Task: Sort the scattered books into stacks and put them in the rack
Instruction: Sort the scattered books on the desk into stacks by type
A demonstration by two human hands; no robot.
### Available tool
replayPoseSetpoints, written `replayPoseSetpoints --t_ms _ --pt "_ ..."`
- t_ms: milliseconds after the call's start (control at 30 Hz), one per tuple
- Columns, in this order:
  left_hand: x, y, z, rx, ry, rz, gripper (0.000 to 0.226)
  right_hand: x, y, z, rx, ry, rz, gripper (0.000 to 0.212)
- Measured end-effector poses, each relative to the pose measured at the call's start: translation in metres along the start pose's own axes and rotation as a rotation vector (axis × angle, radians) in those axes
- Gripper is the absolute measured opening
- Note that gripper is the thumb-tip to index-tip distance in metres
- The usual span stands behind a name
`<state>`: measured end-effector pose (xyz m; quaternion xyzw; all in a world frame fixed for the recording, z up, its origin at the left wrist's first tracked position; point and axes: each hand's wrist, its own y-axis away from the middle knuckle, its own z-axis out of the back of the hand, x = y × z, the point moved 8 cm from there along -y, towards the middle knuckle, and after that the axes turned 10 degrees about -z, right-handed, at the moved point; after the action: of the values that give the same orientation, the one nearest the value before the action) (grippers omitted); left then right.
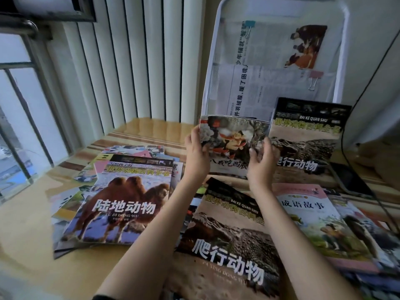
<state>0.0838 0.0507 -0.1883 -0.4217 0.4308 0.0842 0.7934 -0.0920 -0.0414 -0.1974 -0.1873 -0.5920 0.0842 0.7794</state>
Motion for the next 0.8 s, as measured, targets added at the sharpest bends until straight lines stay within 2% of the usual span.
replayPoseSetpoints --t_ms 133,200,267,433,533,667,800 --pt "0.028 -0.002 -0.026 0.007 -0.001 0.033 0.068 -0.026 -0.001 -0.007 -0.034 0.208 0.110 0.063" --pt "0.052 0.000 -0.039 0.080 -0.025 0.074 0.083 -0.038 -0.001 -0.017 -0.020 0.333 0.128 0.065" --pt "0.071 0.004 -0.049 0.188 -0.119 0.134 0.093 -0.045 -0.003 -0.021 -0.036 0.453 0.092 0.058" --pt "0.078 0.004 -0.047 0.173 -0.251 0.141 0.091 -0.049 0.002 -0.026 0.009 0.663 0.039 0.064" --pt "0.074 0.007 -0.046 0.158 -0.268 0.135 0.085 -0.041 0.007 -0.027 0.037 0.644 0.036 0.077" --pt "0.059 0.005 -0.034 0.113 -0.259 0.131 0.081 -0.027 0.008 -0.018 0.086 0.530 0.060 0.080" --pt "0.026 0.003 -0.027 0.077 -0.273 0.070 0.082 -0.029 -0.002 0.025 0.115 0.692 0.037 0.078"
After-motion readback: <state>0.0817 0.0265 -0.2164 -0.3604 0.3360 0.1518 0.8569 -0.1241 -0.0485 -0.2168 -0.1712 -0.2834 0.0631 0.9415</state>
